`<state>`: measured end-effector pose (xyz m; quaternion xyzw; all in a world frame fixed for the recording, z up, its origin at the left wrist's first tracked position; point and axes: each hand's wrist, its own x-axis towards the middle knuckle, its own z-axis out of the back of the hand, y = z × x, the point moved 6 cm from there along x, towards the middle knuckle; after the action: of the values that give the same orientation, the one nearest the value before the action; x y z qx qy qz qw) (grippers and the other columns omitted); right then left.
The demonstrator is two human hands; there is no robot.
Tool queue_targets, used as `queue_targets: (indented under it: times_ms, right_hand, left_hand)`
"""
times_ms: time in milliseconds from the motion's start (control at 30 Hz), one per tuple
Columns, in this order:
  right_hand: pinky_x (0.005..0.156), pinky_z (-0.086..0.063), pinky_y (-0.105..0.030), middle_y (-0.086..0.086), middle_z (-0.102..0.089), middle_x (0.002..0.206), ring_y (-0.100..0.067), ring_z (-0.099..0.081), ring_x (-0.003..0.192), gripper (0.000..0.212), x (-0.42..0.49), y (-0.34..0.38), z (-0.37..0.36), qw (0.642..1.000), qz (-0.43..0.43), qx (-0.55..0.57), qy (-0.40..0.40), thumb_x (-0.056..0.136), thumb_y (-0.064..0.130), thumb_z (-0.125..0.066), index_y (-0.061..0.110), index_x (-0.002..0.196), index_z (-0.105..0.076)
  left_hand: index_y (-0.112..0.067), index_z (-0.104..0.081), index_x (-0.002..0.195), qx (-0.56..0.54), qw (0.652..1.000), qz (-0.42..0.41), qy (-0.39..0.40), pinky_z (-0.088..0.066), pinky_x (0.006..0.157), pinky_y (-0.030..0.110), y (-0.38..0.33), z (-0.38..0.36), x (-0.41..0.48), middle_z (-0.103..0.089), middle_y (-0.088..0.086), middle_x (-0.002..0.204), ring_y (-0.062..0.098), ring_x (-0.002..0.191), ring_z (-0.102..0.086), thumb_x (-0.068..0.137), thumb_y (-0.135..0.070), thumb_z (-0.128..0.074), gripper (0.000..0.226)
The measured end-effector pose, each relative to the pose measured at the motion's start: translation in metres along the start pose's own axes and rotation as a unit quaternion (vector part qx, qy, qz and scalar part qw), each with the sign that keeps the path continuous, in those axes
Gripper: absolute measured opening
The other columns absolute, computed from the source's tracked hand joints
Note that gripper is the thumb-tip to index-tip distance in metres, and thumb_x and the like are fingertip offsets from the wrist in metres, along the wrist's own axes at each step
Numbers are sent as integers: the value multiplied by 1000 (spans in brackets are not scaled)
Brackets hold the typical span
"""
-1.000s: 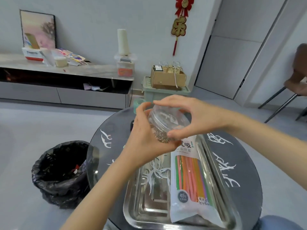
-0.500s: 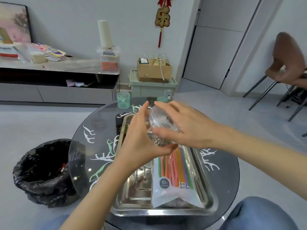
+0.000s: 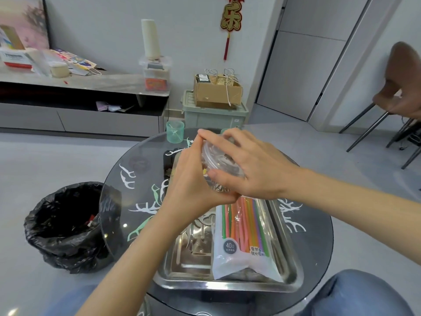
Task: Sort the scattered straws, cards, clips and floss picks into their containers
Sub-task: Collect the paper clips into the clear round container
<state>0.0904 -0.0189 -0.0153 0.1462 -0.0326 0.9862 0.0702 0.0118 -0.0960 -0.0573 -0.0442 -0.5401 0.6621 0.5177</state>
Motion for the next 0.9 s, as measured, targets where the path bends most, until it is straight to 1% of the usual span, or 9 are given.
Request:
queue_targets:
  times_ms: [133, 267, 333, 400, 467, 533, 600, 733, 900]
  right_hand:
    - [85, -48, -35, -2, -36, 130, -11, -38, 113, 76, -6, -1, 0, 998, 45, 24, 22, 84, 72, -31, 43, 149, -5]
    - [92, -45, -30, 7, -42, 121, -2, -46, 108, 67, -5, -17, 1, 967, -43, 251, -5, 77, 67, -45, 55, 140, -24]
    - [97, -47, -44, 5, -45, 129, -8, -47, 119, 66, -2, -27, 2, 925, -91, 368, -36, 76, 65, -48, 53, 138, -31]
    - [97, -45, -54, 3, -43, 138, -17, -45, 127, 65, 2, -30, 3, 904, -90, 414, -51, 80, 61, -47, 46, 141, -32]
    - [96, -46, -49, 2, -44, 135, -15, -46, 123, 64, 1, -24, 0, 922, -62, 377, -55, 82, 62, -45, 46, 142, -29]
    - [96, -44, -37, 5, -44, 128, -8, -46, 119, 64, -2, -17, -8, 941, -43, 329, -65, 83, 69, -41, 49, 141, -24]
    - [94, -44, -36, 9, -42, 124, -8, -46, 117, 68, -2, -13, -15, 948, -24, 307, -78, 83, 73, -37, 47, 143, -21]
    - [95, -44, -34, 0, -39, 129, -15, -45, 121, 73, -2, -8, -12, 960, 83, 253, -91, 86, 68, -39, 28, 146, -25]
    - [101, -37, -30, -10, -42, 129, -22, -44, 123, 70, 4, -11, -2, 958, 126, 237, -104, 89, 63, -39, 17, 141, -32]
  left_hand:
    - [-36, -30, 137, -43, 998, 30, 21, -49, 87, 26, 6, -1, -5, -58, -17, 119, 5, 112, -56, 48, -40, -84, 104]
    - [-34, -36, 136, -207, 977, 54, 17, -50, 94, 27, 8, -5, -5, -54, -17, 130, 0, 120, -52, 48, -36, -88, 102]
    - [-31, -36, 139, -334, 936, 114, 8, -46, 101, 37, 18, -5, -1, -51, -7, 138, 9, 125, -51, 45, -43, -91, 109]
    - [-37, -42, 135, -469, 861, 192, 34, -47, 97, 51, 26, -9, -1, -54, 1, 137, 24, 124, -54, 56, -62, -80, 91]
    - [-38, -52, 130, -552, 791, 240, 113, -48, 90, 61, 22, -23, -3, -58, 8, 133, 37, 120, -56, 70, -76, -53, 71]
    - [-31, -49, 135, -594, 746, 265, 143, -47, 87, 62, 20, -32, -6, -58, 13, 133, 40, 117, -57, 78, -76, -42, 74]
    - [-25, -52, 133, -605, 731, 289, 122, -51, 82, 56, 26, -35, -6, -62, 15, 126, 37, 110, -62, 87, -68, -40, 65]
    - [-22, -75, 100, -625, 693, 343, 103, -55, 70, 48, 34, -38, -10, -73, 10, 97, 30, 88, -71, 89, -57, -45, 47]
    - [-22, -70, 108, -630, 674, 369, 114, -51, 74, 57, 45, -44, -12, -72, 12, 102, 35, 87, -70, 86, -59, -49, 48]
